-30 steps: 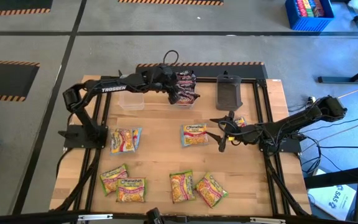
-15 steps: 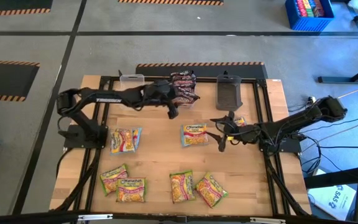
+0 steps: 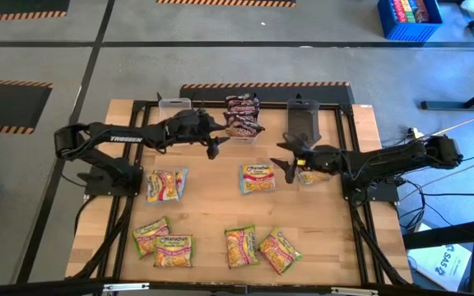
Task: Sort Maruchan noodles
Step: Put the black noodle pack into the right transparent bin
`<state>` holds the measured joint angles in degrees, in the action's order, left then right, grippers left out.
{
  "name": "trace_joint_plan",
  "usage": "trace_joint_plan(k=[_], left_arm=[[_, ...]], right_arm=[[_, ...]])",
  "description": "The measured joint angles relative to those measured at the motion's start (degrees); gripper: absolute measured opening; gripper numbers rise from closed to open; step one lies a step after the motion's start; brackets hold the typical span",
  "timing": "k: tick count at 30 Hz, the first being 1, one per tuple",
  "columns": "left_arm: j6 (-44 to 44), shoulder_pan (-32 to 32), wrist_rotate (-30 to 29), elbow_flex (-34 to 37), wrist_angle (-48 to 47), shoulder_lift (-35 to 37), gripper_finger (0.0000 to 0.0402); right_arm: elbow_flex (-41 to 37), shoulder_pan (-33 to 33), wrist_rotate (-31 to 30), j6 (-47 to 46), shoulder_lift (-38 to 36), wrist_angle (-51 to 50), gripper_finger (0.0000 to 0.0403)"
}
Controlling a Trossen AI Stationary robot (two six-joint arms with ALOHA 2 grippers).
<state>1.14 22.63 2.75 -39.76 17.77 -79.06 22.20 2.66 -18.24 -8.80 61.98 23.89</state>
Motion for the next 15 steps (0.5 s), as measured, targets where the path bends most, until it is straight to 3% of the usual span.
trace_joint_plan(k=[9, 15], left_arm=[[-0.4, 2.3, -0.4, 0.4, 2.2, -2.2, 0.0206], [-0.6, 4.0, -5.1, 0.4, 2.2, -2.4, 0.0206]], right_arm=[[4.7, 12.2, 7.5, 3.4, 8.0, -2.4, 0.0284], [10.7, 18.3, 13.4, 7.9, 15.4, -11.2, 0.0265]])
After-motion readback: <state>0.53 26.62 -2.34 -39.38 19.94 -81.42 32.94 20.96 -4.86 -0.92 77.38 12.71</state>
